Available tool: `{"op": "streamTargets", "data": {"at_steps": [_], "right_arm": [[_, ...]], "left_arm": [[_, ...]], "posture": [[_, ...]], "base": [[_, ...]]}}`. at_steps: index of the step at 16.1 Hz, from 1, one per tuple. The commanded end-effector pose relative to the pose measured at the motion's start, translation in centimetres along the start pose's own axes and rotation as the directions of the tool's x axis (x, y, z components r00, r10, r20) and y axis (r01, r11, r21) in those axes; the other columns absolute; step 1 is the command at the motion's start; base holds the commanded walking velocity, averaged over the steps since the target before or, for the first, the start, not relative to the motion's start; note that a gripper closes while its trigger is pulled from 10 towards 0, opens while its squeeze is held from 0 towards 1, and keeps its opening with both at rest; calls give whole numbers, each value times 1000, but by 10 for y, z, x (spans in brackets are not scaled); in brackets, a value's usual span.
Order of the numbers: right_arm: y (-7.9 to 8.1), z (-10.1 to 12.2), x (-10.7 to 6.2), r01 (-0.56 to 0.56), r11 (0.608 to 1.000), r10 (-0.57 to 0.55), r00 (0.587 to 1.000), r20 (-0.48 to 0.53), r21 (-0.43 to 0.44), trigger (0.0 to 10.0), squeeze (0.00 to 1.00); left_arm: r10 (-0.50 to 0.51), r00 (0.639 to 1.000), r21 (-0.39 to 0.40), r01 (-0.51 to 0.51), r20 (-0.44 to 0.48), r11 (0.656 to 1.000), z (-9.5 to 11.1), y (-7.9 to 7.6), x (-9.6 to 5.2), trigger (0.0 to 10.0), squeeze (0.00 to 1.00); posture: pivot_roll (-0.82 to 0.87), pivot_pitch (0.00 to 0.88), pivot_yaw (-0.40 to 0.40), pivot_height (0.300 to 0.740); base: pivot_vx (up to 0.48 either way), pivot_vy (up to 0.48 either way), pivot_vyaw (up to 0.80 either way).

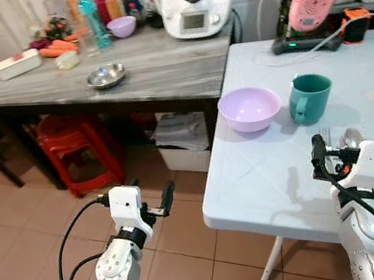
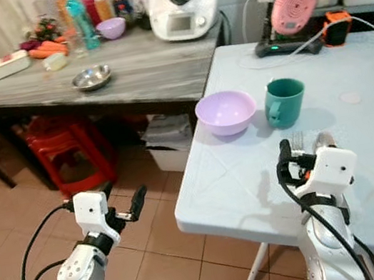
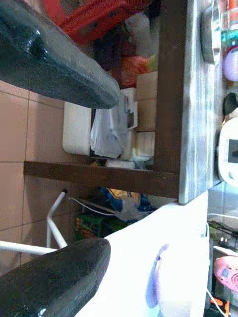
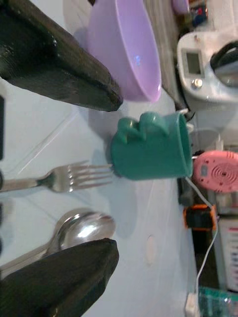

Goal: Setting the table

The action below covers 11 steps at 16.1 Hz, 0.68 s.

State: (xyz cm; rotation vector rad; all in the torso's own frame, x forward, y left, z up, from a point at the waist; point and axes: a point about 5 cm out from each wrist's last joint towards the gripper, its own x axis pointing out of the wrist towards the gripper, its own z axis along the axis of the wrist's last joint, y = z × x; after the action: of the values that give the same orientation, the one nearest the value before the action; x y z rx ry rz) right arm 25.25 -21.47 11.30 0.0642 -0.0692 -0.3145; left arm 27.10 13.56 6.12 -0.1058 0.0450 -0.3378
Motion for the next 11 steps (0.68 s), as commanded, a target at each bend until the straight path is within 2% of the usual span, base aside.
{"op": "streamTargets", "data": {"at_steps": [1, 5, 8, 11], "right_arm": [[5, 5, 1, -21, 1000, 21, 1000, 17, -2, 10000, 0], [4, 6, 3, -26, 1000, 26, 1000, 15, -7, 10000, 0], [11, 10, 9, -109, 989, 112, 993, 22, -102, 10000, 0], [19, 16, 27, -209, 962, 209, 978, -15, -174, 10000, 0]], "left_arm": [[4, 1000, 9, -4, 8, 1000, 4, 5, -2, 10000, 0], [-59, 998, -21, 59, 29, 998, 6, -2, 0, 10000, 0], [-103, 994, -33, 104, 43, 994, 9, -6, 0, 10000, 0], [-168, 984, -41, 171, 65, 984, 12, -17, 0, 10000, 0]], "posture": [[-36, 0, 57, 740], [-37, 0, 53, 740], [-39, 0, 53, 740], [-43, 0, 52, 740]], "base": [[0, 0, 0], [0, 0, 0], [0, 0, 0], [0, 0, 0]]}}
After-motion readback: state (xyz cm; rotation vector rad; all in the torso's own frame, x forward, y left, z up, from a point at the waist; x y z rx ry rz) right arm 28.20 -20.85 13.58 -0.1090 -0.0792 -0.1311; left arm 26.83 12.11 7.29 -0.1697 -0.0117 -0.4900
